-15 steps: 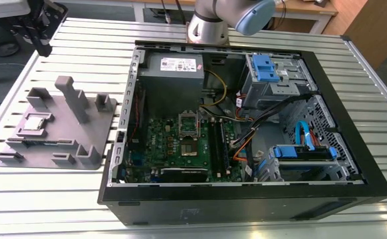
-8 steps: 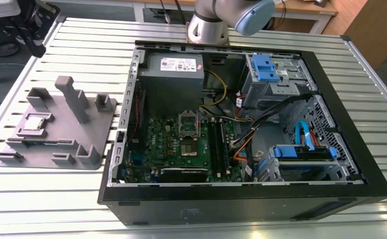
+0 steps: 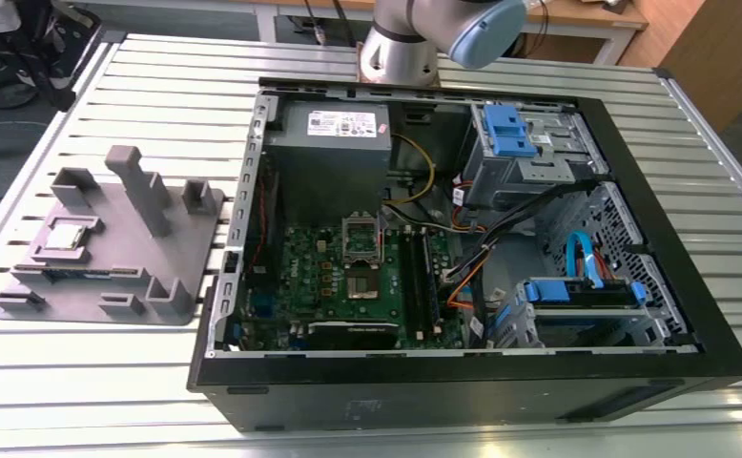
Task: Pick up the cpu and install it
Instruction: 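Reach for the cpu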
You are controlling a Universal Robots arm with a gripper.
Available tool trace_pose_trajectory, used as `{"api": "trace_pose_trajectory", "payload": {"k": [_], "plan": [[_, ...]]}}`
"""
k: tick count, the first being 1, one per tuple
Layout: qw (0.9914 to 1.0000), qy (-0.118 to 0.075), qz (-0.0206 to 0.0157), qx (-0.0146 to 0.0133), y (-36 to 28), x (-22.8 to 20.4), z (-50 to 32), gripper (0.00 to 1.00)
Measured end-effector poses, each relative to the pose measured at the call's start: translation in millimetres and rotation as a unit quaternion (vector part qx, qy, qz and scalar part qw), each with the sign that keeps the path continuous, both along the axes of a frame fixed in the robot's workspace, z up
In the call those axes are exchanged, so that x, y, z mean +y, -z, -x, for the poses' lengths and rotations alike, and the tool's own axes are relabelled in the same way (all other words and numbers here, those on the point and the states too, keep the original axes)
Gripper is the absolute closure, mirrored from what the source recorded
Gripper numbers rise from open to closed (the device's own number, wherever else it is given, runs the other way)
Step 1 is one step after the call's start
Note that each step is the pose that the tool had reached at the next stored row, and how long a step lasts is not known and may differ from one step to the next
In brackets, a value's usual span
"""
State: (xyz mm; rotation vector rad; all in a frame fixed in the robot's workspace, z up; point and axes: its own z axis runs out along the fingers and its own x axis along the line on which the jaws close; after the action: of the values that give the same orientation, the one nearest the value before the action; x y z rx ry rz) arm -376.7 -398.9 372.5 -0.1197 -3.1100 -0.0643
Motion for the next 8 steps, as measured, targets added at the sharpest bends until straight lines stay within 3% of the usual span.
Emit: {"api": "trace_pose_trajectory", "payload": {"k": [8], "plan": [[1.0,0.0,0.0,-0.0002,1.9,0.0,12.5,0.89]]}}
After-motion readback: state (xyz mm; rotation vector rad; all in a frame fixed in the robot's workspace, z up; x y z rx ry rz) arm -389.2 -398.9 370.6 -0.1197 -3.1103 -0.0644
